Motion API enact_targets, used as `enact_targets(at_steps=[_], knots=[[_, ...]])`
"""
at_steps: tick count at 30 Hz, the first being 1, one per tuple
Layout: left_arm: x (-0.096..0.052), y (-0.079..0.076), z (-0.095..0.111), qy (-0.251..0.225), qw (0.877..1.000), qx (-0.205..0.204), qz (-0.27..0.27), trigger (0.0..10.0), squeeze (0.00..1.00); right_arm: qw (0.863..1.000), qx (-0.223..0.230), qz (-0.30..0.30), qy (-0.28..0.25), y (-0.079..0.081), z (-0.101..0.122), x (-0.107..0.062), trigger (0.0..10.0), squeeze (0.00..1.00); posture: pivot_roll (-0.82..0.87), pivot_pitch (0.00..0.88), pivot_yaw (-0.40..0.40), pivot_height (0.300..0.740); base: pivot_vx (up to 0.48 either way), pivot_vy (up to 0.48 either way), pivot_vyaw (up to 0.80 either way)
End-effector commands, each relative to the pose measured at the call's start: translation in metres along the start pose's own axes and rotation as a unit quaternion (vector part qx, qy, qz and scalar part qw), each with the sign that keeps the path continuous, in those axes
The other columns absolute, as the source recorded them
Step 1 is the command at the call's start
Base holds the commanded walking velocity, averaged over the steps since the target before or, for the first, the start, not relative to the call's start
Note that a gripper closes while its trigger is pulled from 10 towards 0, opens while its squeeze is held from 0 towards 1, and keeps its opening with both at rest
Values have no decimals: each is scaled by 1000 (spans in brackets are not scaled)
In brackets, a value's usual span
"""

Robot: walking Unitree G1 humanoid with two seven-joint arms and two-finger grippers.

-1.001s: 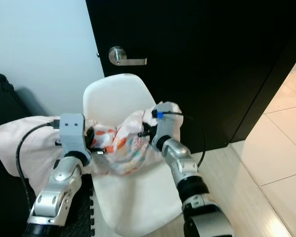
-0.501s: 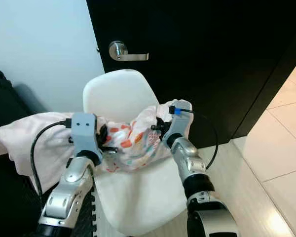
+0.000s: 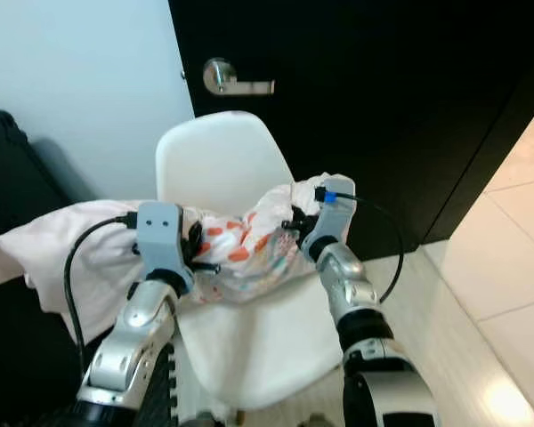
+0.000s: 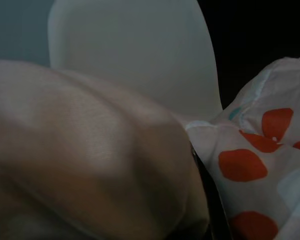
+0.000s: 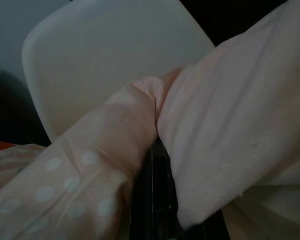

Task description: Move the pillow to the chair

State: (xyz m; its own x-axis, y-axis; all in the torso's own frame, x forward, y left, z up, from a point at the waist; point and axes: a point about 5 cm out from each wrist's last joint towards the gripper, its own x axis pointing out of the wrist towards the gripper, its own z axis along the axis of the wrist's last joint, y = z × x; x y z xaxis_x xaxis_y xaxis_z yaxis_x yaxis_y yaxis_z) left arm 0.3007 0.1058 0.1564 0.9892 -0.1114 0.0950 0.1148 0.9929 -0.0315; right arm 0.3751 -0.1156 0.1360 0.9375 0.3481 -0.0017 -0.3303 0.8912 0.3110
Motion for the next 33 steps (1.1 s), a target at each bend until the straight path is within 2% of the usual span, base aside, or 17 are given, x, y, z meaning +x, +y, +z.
enact_targets(at_steps=[1,4,7,8,9,10,11,15,16,18,20,25,33], knots=[[2,-7,11,-35,999,10,-23,10000,0,1000,7,18,2,8,-5,1,10000,0,17,119,30,610,0,0,0],[8,-2,18,-51,998,27,-18,10000,0,1000,-4,23,9,9,-6,2,10000,0,16,117,29,610,0,0,0],[9,1,19,-51,998,27,-15,10000,0,999,-14,22,19,9,-7,2,10000,0,16,120,31,610,0,0,0],[10,3,19,-51,998,28,-13,10000,0,999,-31,15,30,8,-10,2,10000,0,14,120,31,610,0,0,0],[10,5,17,-48,998,29,-11,10000,0,997,-59,-9,58,2,-15,1,10000,0,13,119,31,610,0,0,0],[10,5,17,-48,998,29,-11,10000,0,997,-59,-9,58,2,-15,1,10000,0,13,119,31,610,0,0,0],[9,5,15,-43,999,26,-11,10000,0,993,-77,-40,78,-6,-19,-1,10000,0,11,120,34,610,0,0,0],[7,3,10,-33,999,15,-14,10000,0,988,-88,-80,99,-17,-23,-6,10000,0,12,120,33,610,0,0,0],[6,1,7,-27,999,9,-17,10000,0,981,-105,-107,120,-26,-27,-10,10000,0,7,118,35,610,0,0,0],[6,0,6,-27,999,9,-17,10000,0,980,-109,-112,124,-27,-28,-10,10000,0,7,118,35,610,0,0,0],[6,-3,3,-22,1000,2,-22,10000,0,970,-122,-134,162,-32,-36,-14,10000,0,4,114,34,600,0,0,0],[6,-6,-5,-4,999,-15,-30,10000,0,967,-124,-136,176,-32,-41,-15,10000,0,0,110,35,570,0,0,0],[4,-8,-12,9,999,-15,-38,10000,0,965,-126,-132,189,-25,-48,-15,10000,0,-2,112,37,535,0,0,0]])
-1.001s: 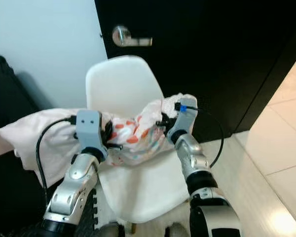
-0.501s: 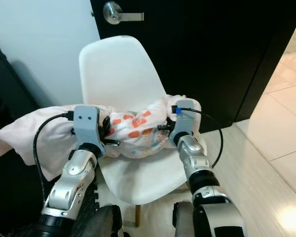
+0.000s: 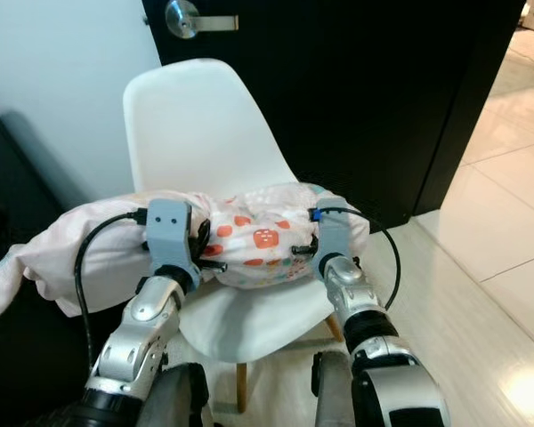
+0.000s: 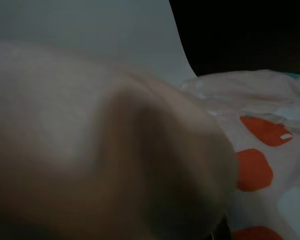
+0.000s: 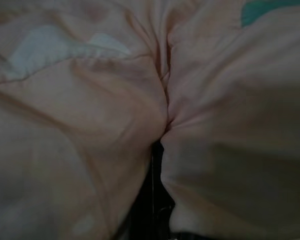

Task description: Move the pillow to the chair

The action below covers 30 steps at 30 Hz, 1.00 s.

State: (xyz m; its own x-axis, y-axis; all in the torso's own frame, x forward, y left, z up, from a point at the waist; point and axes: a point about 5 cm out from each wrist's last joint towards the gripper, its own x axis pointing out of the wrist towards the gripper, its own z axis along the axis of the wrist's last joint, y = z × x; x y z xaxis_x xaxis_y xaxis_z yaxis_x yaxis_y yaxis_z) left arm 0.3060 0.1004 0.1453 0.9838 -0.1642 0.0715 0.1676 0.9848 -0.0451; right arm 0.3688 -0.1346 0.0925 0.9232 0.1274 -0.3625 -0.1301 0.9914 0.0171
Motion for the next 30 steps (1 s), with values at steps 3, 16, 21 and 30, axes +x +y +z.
enact_targets(at_steps=[3,16,21,30], knots=[[-3,-5,-7,9,1000,-9,-15,10000,0,999,13,28,17,13,-11,0,10000,0,0,118,35,525,0,0,0],[-12,0,-46,117,993,-11,-3,10000,0,992,55,107,-23,27,2,-3,10000,0,-8,129,31,525,0,0,0],[-16,15,-55,150,988,-5,44,10000,0,982,61,175,-29,35,3,-8,10000,0,-8,131,26,525,0,0,0],[-17,21,-60,165,984,-33,65,10000,1000,986,23,163,-2,28,-6,-8,10000,98,-6,130,20,525,0,0,0]])
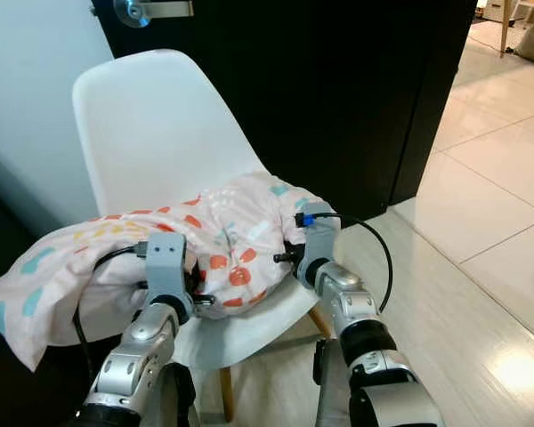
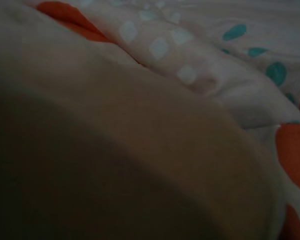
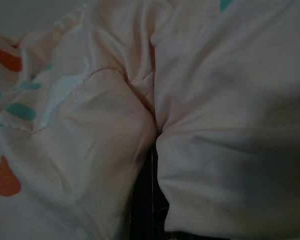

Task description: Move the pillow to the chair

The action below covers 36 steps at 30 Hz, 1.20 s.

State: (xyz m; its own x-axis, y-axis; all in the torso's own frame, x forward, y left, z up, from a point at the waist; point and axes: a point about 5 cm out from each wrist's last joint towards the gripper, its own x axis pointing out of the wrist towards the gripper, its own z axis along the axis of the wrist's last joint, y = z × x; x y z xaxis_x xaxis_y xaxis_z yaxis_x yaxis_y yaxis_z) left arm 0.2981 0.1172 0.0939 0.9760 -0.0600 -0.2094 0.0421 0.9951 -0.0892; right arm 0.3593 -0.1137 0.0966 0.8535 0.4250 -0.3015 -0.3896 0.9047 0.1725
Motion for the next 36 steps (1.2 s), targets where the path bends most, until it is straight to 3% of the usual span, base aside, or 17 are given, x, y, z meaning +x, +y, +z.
enact_targets(at_steps=[1,9,14,17,22,27,34,35,36], knots=[[1,2,-9,25,1000,-10,-2,10000,1000,1000,-4,-1,16,3,-8,1,10000,1000,-7,130,18,525,0,0,0],[-2,-21,1,8,997,-45,-70,10000,1000,997,9,-77,18,-23,-5,-7,10000,1000,-7,131,16,525,0,0,0],[-6,-28,0,15,995,-33,-97,10000,1000,995,40,-91,-23,-33,7,-11,10000,1000,-5,130,15,525,0,0,0],[-8,-29,-2,24,994,-27,-107,10000,1000,991,80,-96,-56,-39,16,-13,10000,1000,-3,128,17,525,0,0,0],[-17,-38,-7,51,985,-25,-160,10000,1000,983,92,-139,-71,-54,21,-20,10000,1000,-3,128,17,525,0,0,0],[-32,-49,-8,75,967,-6,-245,10000,1000,982,95,-147,-66,-58,18,-21,10000,1000,-1,126,17,525,0,0,0],[-42,-45,-4,94,958,21,-271,10000,1000,983,98,-139,-63,-54,17,-19,10000,1000,3,124,16,525,0,0,0],[-44,-45,-2,92,955,21,-282,10000,137,984,99,-137,-63,-53,17,-19,10000,1000,6,123,15,525,0,0,0],[-46,-45,0,91,953,21,-289,10000,137,984,100,-136,-63,-53,17,-18,10000,1000,7,122,15,525,0,0,0]])
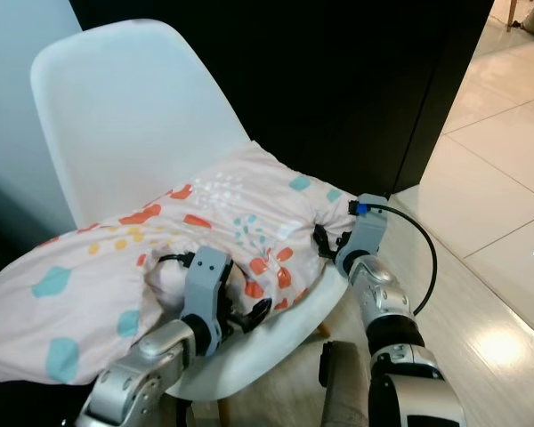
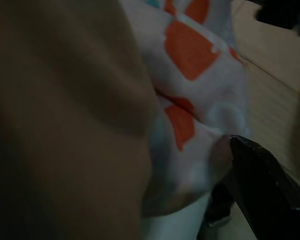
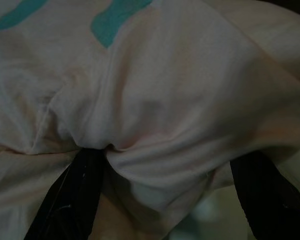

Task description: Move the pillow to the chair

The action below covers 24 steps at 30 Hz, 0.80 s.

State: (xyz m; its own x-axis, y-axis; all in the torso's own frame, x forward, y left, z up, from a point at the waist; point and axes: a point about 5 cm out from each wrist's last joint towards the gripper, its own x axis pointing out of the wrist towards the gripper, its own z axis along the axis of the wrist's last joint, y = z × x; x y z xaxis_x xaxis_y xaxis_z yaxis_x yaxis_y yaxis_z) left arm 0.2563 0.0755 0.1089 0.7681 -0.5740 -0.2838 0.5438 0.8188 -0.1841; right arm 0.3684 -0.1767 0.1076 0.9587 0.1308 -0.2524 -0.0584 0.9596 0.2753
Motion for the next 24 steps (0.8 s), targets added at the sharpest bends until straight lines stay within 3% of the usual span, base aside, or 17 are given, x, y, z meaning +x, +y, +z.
enact_targets(at_steps=[1,5,7,15,24], knots=[[-7,-4,0,11,999,1,-40,10000,0,1000,4,11,-1,7,0,2,10000,1000,8,122,14,525,0,0,0],[-16,-7,5,10,996,22,-84,10000,0,1000,4,13,0,8,-1,3,10000,1000,8,120,13,525,0,0,0],[-32,-11,7,33,987,67,-145,10000,0,1000,3,15,2,9,-1,3,10000,1000,10,119,12,525,0,0,0],[-49,-8,17,43,979,89,-179,10000,0,1000,7,5,-2,5,0,2,10000,1000,10,119,12,525,0,0,0],[-63,-7,34,20,973,100,-209,10000,0,999,7,-24,-33,-4,10,1,10000,1000,12,125,13,525,0,0,0]])
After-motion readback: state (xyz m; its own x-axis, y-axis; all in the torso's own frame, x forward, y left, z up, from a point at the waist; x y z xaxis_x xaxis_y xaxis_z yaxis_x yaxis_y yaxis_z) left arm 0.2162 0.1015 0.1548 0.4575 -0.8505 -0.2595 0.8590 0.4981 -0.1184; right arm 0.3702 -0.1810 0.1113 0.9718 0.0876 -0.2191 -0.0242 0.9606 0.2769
